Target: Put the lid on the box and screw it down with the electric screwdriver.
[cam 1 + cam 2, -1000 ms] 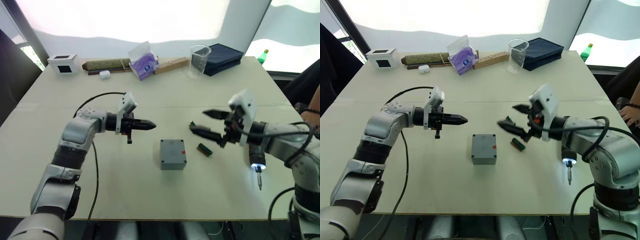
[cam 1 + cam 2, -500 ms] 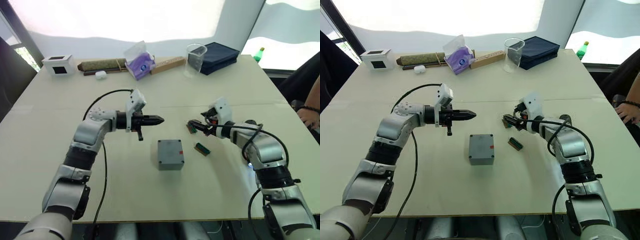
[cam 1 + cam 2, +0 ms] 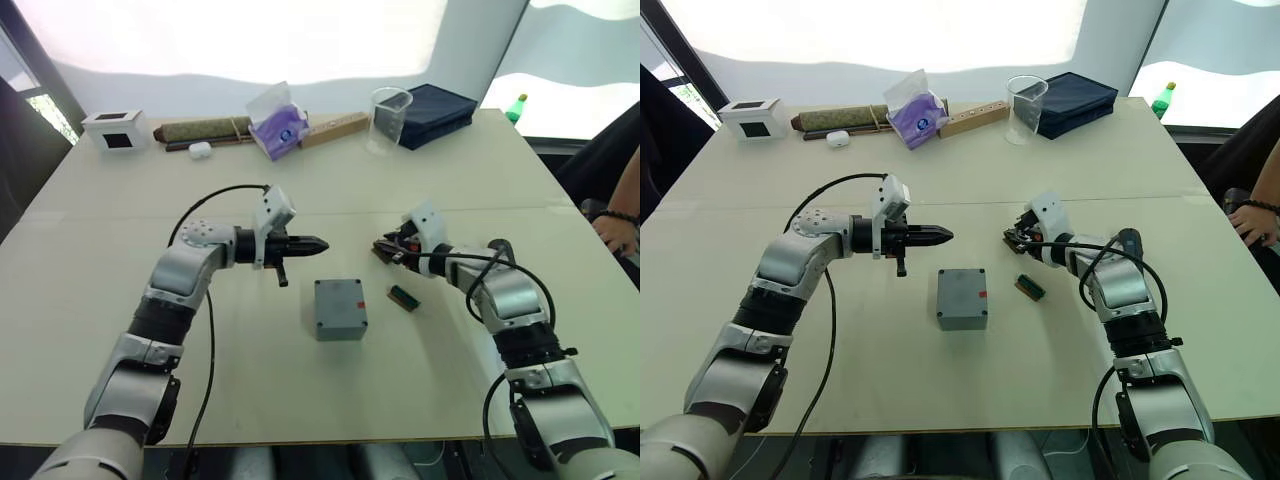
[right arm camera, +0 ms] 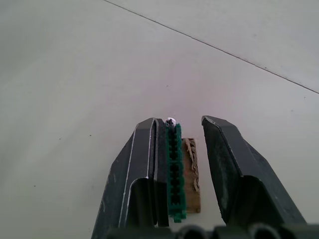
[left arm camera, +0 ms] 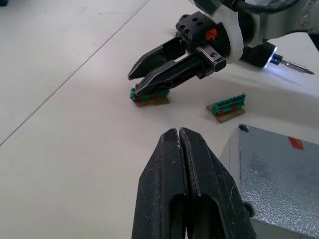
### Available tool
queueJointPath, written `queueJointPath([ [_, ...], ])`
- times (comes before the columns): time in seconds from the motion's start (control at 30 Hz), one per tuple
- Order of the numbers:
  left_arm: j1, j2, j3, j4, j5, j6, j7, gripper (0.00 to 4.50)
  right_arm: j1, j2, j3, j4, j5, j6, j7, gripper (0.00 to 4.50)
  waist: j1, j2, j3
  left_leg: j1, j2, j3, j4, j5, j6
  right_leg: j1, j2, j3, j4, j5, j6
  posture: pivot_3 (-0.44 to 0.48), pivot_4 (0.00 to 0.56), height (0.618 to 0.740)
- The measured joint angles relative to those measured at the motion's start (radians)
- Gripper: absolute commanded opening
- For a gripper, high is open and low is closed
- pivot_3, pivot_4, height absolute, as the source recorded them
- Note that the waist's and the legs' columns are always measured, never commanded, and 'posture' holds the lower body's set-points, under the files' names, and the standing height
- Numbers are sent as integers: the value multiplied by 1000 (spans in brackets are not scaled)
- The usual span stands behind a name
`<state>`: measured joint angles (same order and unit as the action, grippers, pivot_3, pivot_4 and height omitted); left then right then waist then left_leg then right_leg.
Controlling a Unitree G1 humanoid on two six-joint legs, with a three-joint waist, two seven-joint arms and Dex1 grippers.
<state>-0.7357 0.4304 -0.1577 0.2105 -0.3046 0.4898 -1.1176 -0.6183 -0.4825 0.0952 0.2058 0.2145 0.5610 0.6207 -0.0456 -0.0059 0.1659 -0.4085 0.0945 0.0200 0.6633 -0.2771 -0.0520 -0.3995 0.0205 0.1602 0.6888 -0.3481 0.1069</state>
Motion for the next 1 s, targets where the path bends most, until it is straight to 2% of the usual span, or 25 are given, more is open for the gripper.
queueJointPath([
  [0.5,0,1,-18,-10,0,0,5,0,-4,24,0,0,-36,-3,11,1453,-1,0,0,0,0,0,0,0,0,0,0,0,0,0,0,0,150,740],
  [0.67,0,1,-19,-11,0,0,7,0,-4,31,1,11,-49,-7,15,20,-1,0,0,0,0,0,0,0,0,0,0,0,0,0,0,0,150,740],
  [1.0,16,2,-19,-11,1,0,8,0,5,28,1,-4,-60,-9,19,20,0,0,0,0,0,0,0,0,0,0,0,0,0,0,0,0,150,740],
])
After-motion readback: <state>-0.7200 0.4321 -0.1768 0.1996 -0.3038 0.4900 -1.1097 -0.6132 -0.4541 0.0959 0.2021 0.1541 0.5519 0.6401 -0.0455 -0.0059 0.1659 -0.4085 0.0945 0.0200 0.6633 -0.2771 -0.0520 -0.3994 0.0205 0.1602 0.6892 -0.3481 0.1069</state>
